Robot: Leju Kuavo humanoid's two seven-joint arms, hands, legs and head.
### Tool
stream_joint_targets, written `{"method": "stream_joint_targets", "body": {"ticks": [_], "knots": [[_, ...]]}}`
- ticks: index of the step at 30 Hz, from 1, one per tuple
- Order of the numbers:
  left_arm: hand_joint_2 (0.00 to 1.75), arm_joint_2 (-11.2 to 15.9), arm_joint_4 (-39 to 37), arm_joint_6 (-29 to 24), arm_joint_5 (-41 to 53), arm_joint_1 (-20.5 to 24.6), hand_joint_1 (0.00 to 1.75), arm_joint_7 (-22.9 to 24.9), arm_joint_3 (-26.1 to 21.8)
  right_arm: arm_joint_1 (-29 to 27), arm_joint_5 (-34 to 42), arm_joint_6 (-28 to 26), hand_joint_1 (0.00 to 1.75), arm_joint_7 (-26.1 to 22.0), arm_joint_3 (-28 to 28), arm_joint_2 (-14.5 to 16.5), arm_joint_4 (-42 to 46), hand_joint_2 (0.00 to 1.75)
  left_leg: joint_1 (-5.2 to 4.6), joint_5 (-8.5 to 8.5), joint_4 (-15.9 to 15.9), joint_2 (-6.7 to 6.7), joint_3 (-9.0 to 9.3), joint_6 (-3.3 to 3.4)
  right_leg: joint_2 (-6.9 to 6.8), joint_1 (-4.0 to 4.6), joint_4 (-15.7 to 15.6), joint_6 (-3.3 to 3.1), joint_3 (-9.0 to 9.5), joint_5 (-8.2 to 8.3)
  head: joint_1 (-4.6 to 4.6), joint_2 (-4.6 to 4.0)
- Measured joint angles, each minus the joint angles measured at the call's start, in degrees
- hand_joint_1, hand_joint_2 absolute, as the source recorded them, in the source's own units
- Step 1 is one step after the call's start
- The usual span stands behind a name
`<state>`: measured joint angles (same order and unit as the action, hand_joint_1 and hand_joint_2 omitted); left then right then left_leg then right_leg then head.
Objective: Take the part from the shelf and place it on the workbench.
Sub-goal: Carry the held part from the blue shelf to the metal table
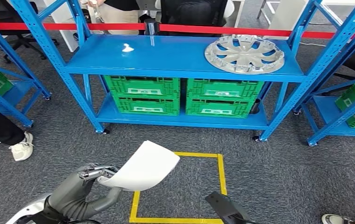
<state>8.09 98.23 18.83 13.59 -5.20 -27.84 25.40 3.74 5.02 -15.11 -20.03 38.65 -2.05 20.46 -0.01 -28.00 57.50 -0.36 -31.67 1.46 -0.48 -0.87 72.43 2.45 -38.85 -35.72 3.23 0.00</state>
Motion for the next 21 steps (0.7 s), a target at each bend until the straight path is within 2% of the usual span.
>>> {"method": "stream_joint_targets", "body": {"ticks": [1,2,3,4,6,7,9,11,13,15,16,17,18,19,21], "knots": [[1.75,0.0,0.1,0.0,0.1,-0.4,1.75,0.0,0.0,-0.3,0.1,-0.1,0.00,-0.1,0.0,0.0,0.0,0.00,-0.05,-0.02,0.1,-0.27,-0.01,0.04,0.03,0.01,2.0,0.00,-1.01,-0.35,0.00,0.01],[1.75,0.0,0.1,-0.1,0.2,-0.6,1.75,0.0,0.0,-0.5,0.1,-0.2,0.00,-0.2,0.0,-0.1,0.0,0.00,-0.06,-0.06,0.2,-0.57,-0.02,0.01,0.05,0.01,1.8,-0.04,-0.95,0.48,-0.01,0.01],[1.75,0.0,0.2,-0.1,0.2,-0.8,1.75,0.0,0.0,-0.7,0.1,-0.2,0.00,-0.3,0.0,-0.1,0.0,0.00,-0.05,-0.12,0.3,-0.90,-0.01,-0.07,0.10,0.00,-0.7,-0.11,0.22,2.28,-0.01,0.01],[1.75,0.0,0.3,-0.1,0.2,-0.9,1.75,0.0,0.0,-0.7,0.1,-0.2,0.00,-0.4,0.0,-0.2,0.0,0.00,-0.03,-0.22,0.5,-1.23,0.00,-0.22,0.33,-0.03,-4.8,-0.22,2.18,4.39,-0.01,0.02],[1.75,0.0,0.6,-0.2,0.2,-0.9,1.75,0.0,0.0,-0.7,0.1,-0.2,0.00,-0.6,0.0,-0.2,0.0,0.00,-0.18,-0.50,0.9,-1.76,-0.15,-0.73,0.95,0.00,-11.6,-0.57,5.41,6.77,0.01,0.02],[1.75,0.0,0.7,-0.2,0.2,-0.9,1.75,0.0,0.0,-0.7,0.1,-0.3,0.00,-0.6,0.1,-0.2,0.0,0.00,-0.27,-0.58,1.0,-1.93,-0.25,-1.01,1.14,0.05,-13.0,-0.85,6.08,6.97,0.01,0.01],[1.75,0.0,0.8,-0.3,0.2,-1.1,1.75,-0.1,0.0,-0.7,0.3,-0.4,0.00,-0.7,0.1,-0.3,0.0,0.00,-0.26,-0.54,0.9,-2.17,-0.34,-1.62,0.94,0.16,-13.3,-1.59,6.08,6.92,0.01,0.02],[1.75,0.2,0.9,-0.7,0.0,-1.2,1.75,-0.4,0.0,-0.8,0.5,-0.7,0.00,-0.9,0.1,-0.3,0.0,0.00,-0.14,-1.17,1.7,-1.73,-0.57,-2.32,0.64,0.06,-13.6,-2.31,6.17,7.14,0.07,0.01],[1.75,0.3,0.9,-1.2,-0.2,-1.2,1.75,-0.8,0.0,-1.0,0.7,-1.0,0.00,-1.2,0.1,-0.3,0.0,0.00,-0.01,-4.03,6.4,-0.82,-2.65,-3.02,0.23,-0.11,-13.8,-2.77,6.24,7.25,0.19,0.00],[1.75,0.5,0.9,-1.6,-0.2,-1.5,1.75,-0.9,0.1,-1.6,1.1,-1.2,0.00,-1.7,0.2,-0.4,0.0,0.00,0.17,-7.56,13.9,-0.35,-6.31,-3.52,-0.29,-0.10,-13.8,-2.94,6.21,7.18,0.25,0.01],[1.75,0.6,0.9,-1.8,-0.3,-1.7,1.75,-0.9,0.1,-2.0,1.3,-1.4,0.00,-1.9,0.2,-0.5,0.0,0.00,0.26,-8.21,16.4,-0.28,-7.54,-3.64,-0.57,-0.09,-13.8,-2.97,6.22,7.14,0.25,0.01],[1.75,0.8,0.9,-2.0,-0.3,-1.8,1.75,-0.9,0.2,-2.3,1.5,-1.7,0.00,-2.0,0.2,-0.5,0.0,0.00,0.33,-7.73,16.9,-0.21,-7.82,-3.69,-0.81,-0.09,-13.8,-2.96,6.25,7.10,0.25,0.01],[1.75,1.0,0.9,-2.3,-0.4,-2.0,1.75,-0.9,0.2,-2.5,1.7,-2.0,0.00,-2.2,0.2,-0.6,0.0,0.00,0.38,-6.19,14.9,-0.08,-6.90,-3.64,-0.99,-0.10,-13.8,-2.92,6.32,7.06,0.25,0.01],[1.75,1.2,1.0,-2.7,-0.5,-2.1,1.75,-0.9,0.3,-2.7,1.9,-2.4,0.00,-2.2,0.3,-0.6,0.0,0.00,0.41,-4.01,11.1,0.22,-4.97,-3.52,-1.14,-0.10,-13.8,-2.84,6.43,6.99,0.25,0.01],[1.75,1.5,1.3,-3.1,-0.7,-2.3,1.75,-0.9,0.4,-3.0,2.1,-2.9,0.00,-2.3,0.4,-0.6,0.0,0.00,0.21,-1.13,3.4,1.16,-1.21,-2.96,-1.33,0.04,-13.7,-2.43,6.61,6.87,0.24,0.01]]}}
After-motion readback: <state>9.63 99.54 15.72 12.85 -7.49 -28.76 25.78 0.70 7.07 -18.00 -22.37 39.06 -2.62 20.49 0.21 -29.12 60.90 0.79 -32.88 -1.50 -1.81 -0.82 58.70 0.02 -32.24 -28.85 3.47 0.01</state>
